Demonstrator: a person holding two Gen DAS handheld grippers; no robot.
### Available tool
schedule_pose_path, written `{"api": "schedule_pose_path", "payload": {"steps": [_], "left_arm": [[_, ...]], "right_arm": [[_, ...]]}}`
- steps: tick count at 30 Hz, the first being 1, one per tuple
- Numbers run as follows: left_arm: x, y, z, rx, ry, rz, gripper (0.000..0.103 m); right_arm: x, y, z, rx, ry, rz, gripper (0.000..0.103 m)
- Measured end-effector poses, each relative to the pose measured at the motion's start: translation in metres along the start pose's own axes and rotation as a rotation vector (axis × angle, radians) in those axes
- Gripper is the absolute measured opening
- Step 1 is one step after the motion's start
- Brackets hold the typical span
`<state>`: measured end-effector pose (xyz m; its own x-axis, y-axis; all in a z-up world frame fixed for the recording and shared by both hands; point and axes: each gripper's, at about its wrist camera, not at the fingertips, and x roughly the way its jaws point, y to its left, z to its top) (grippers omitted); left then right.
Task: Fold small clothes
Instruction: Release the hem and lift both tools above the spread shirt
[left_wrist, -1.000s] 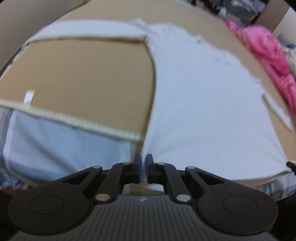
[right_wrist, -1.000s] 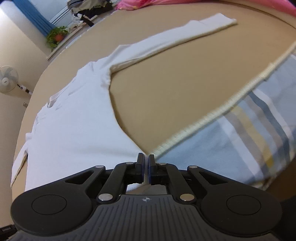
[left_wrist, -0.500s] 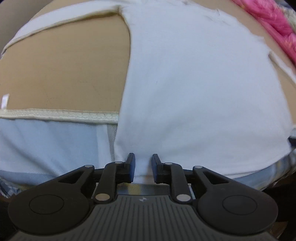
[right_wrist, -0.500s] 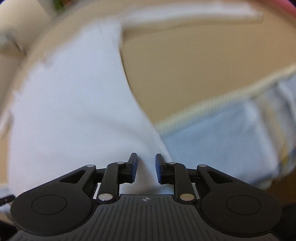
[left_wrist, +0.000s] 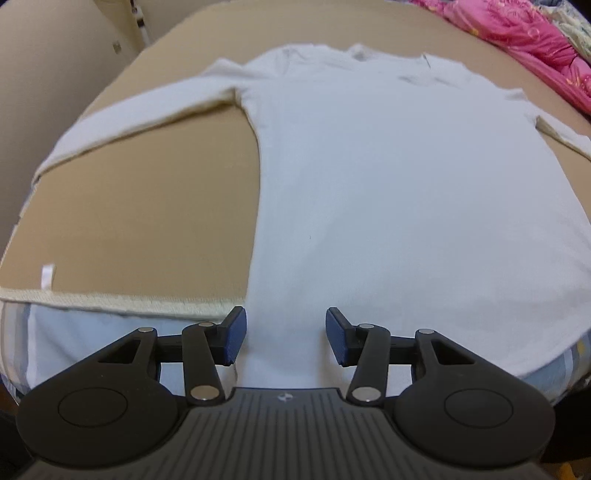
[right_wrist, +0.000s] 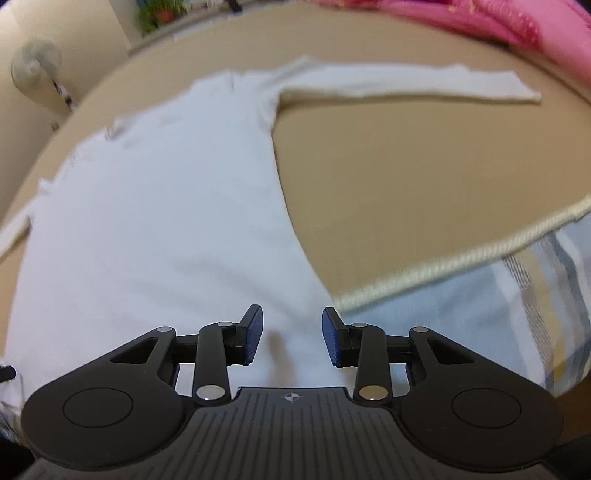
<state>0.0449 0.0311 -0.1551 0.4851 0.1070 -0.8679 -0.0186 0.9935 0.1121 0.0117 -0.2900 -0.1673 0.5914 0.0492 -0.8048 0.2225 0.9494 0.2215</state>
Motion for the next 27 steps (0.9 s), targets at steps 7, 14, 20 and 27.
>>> {"api": "schedule_pose_path", "payload": {"steps": [7, 14, 20, 27], "left_arm": [[-0.006, -0.004, 0.003, -0.017, -0.023, -0.008, 0.053], [0.004, 0.0, 0.015, -0.041, -0.048, -0.004, 0.053], [-0.009, 0.006, 0.018, -0.094, -0.113, 0.007, 0.053], [-0.052, 0.03, 0.061, -0.171, -0.42, 0.039, 0.053]], "right_arm": [[-0.019, 0.024, 0.035, -0.043, -0.193, 0.022, 0.037], [-0.07, 0.029, 0.091, -0.194, -0.463, 0.073, 0.05], [-0.042, 0.011, 0.093, -0.187, -0.502, 0.034, 0.051], [-0.024, 0.015, 0.106, -0.053, -0.483, 0.044, 0.05]]}}
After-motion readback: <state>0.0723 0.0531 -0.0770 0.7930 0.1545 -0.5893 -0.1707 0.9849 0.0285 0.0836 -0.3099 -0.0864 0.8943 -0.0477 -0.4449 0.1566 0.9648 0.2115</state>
